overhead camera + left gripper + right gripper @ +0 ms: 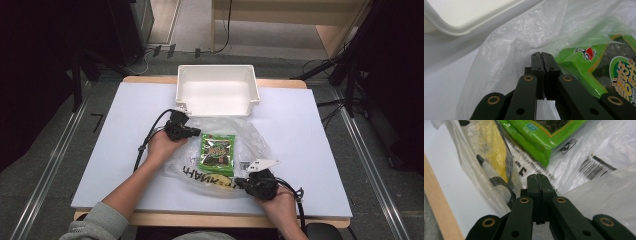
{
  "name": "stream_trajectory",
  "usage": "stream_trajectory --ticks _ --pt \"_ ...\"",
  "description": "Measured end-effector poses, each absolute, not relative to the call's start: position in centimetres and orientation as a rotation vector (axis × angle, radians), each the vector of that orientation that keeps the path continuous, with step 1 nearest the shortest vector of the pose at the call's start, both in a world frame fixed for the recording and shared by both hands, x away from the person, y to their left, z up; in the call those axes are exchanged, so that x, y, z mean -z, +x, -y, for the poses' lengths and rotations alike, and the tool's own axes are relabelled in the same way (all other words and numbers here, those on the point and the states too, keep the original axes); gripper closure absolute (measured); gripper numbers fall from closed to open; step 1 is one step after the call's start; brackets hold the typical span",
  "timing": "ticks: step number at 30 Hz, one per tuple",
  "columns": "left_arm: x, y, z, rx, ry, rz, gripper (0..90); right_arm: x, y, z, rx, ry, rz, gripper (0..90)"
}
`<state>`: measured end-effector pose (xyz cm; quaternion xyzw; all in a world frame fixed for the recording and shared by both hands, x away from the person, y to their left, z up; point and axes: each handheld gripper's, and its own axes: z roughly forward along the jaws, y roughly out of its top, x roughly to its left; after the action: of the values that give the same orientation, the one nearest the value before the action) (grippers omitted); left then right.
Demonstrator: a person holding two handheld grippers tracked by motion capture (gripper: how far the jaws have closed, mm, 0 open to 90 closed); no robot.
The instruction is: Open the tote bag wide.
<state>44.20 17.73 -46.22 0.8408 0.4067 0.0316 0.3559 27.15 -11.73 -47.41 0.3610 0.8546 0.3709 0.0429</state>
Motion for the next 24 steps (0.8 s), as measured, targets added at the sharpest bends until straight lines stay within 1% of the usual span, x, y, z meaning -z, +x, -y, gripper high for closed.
stream_trajectory --ticks 4,7,16,20,21,24 --pt "46.2 44.2 -17.6 -0.082 2.175 -1.051 89.6 47.3 26.6 11.6 -1.117 1.083 -2.618 90.0" --pt "46.1 44.3 -17.4 -0.074 2.179 -1.044 89.5 47.4 27.3 11.1 -1.129 1.096 -2.610 89.5" --pt "45.1 44.0 -17.6 -0.091 2.143 -1.026 87.4 47.0 27.4 10.8 -1.116 1.121 -2.607 87.8" --pt "44.2 43.6 -17.8 -0.095 2.129 -1.007 85.0 46.6 27.5 11.3 -1.132 1.131 -2.585 86.2" --pt "43.7 43.4 -17.8 -0.092 2.113 -0.998 82.6 46.4 27.5 11.5 -1.140 1.137 -2.573 84.8" --pt "43.2 43.2 -17.8 -0.098 2.116 -0.985 81.3 46.2 27.6 11.6 -1.160 1.135 -2.559 83.4"
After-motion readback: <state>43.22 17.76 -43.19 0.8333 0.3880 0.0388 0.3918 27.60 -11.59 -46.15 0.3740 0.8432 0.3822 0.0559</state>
